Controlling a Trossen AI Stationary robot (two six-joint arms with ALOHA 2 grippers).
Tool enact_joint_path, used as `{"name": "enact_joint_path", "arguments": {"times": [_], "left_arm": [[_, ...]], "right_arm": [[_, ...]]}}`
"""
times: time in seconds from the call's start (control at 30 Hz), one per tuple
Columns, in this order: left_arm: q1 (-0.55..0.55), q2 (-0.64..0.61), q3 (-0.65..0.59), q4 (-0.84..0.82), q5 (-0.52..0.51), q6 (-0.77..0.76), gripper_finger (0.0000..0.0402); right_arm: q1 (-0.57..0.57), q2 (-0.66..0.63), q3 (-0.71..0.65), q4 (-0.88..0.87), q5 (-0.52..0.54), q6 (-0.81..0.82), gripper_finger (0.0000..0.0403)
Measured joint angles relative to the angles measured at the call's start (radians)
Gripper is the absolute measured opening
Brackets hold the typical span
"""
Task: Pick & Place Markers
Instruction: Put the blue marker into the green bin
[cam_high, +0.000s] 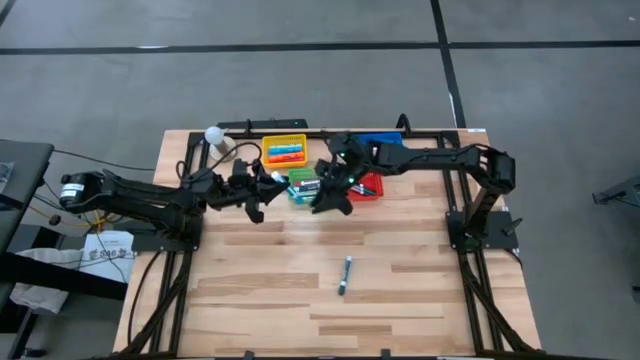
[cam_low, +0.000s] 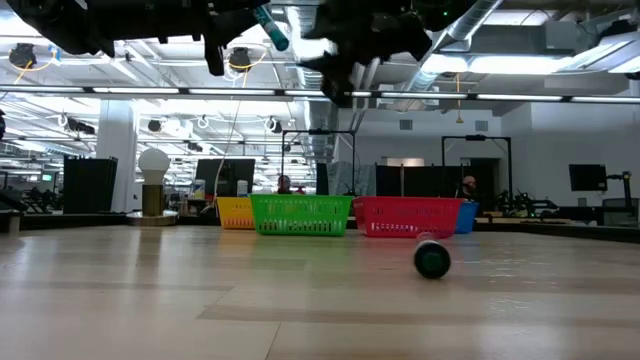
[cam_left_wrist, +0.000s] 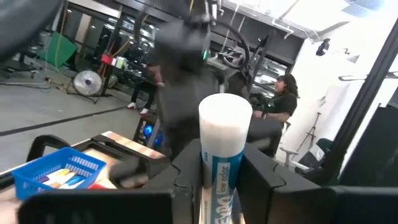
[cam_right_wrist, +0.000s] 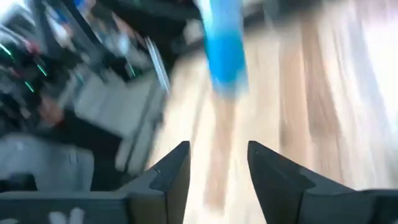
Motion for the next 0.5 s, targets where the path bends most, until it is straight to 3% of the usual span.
{"name": "enact_joint_path", "arguments": {"times": [0.13, 0.27, 0.5], "left_arm": [[0.013, -0.002, 0.003, -0.018, 0.000, 0.001, 0.0068], [0.027, -0.002, 0.088, -0.251, 0.001, 0.012, 0.0068], [0.080, -0.001, 0.325, -0.792, -0.020, 0.082, 0.0068]], "right_arm": [[-0.009, 0.000, 0.000, -0.322, 0.021, -0.162, 0.0164], [-0.009, 0.000, -0.001, -0.555, 0.058, -0.326, 0.0165], [-0.006, -0.019, -0.001, -0.576, 0.049, -0.453, 0.0135]]}}
